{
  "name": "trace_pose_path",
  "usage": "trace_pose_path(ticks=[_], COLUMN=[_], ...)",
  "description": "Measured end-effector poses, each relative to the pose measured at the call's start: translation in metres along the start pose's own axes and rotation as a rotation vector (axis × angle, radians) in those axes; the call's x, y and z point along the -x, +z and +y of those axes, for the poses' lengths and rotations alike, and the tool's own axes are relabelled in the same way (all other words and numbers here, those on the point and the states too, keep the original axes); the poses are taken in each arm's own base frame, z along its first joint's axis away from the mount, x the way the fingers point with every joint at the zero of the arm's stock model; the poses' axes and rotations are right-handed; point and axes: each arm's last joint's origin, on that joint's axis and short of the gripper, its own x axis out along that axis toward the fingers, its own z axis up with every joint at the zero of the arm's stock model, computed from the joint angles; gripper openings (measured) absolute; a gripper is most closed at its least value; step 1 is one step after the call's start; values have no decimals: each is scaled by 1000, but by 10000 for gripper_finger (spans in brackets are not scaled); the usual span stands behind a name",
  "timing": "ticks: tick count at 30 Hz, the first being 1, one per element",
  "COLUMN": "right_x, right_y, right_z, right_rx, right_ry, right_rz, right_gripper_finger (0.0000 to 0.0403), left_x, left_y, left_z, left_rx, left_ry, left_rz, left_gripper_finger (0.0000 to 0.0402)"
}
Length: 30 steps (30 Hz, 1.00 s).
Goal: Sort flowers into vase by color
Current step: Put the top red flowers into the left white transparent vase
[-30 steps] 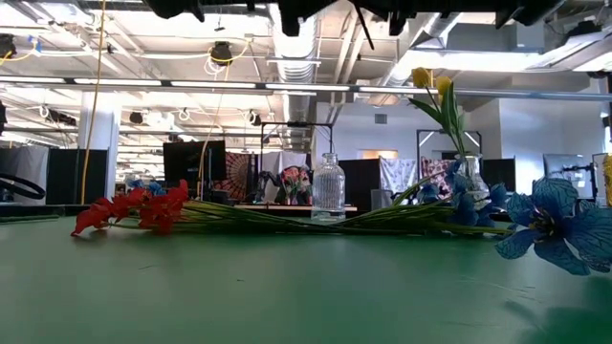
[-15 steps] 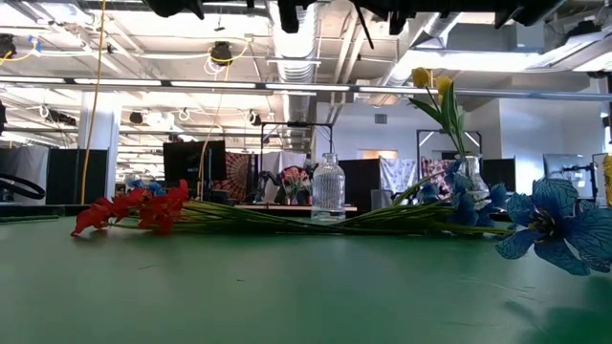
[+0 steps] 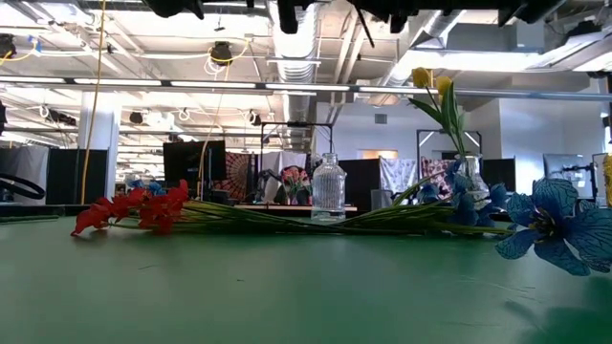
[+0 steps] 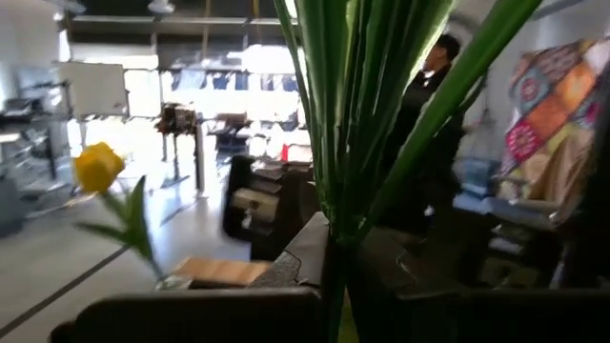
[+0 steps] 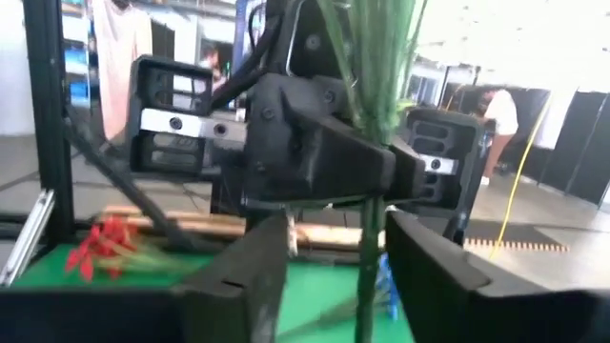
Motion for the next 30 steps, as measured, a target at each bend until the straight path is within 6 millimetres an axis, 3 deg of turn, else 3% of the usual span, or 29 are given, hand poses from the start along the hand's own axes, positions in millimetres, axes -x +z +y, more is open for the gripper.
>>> trace_pose_path(ticks=[6,12,17,24,30], right_x=[25,50,57,53,49], right_y=[-3,-18,-26,-30,-31], right_z=[-4,-5,4,32,57], right_rx=[-50,-169,-237,-195,-174], right_ry=[25,13,26,19,79], right_rz=[241,529,636,640,599], right_gripper_finger=[268,270,270,270,270], left_x=[11,17,18,8,-6], left_y=[9,0,-17,-48,-58], left_z=[29,96,145,165,173], left_rx=[-9,46,130,167,158], left_ry=[131,259,289,277,270], left_rz=[97,188,179,184,211], left_gripper_finger=[7,2,2,2,1])
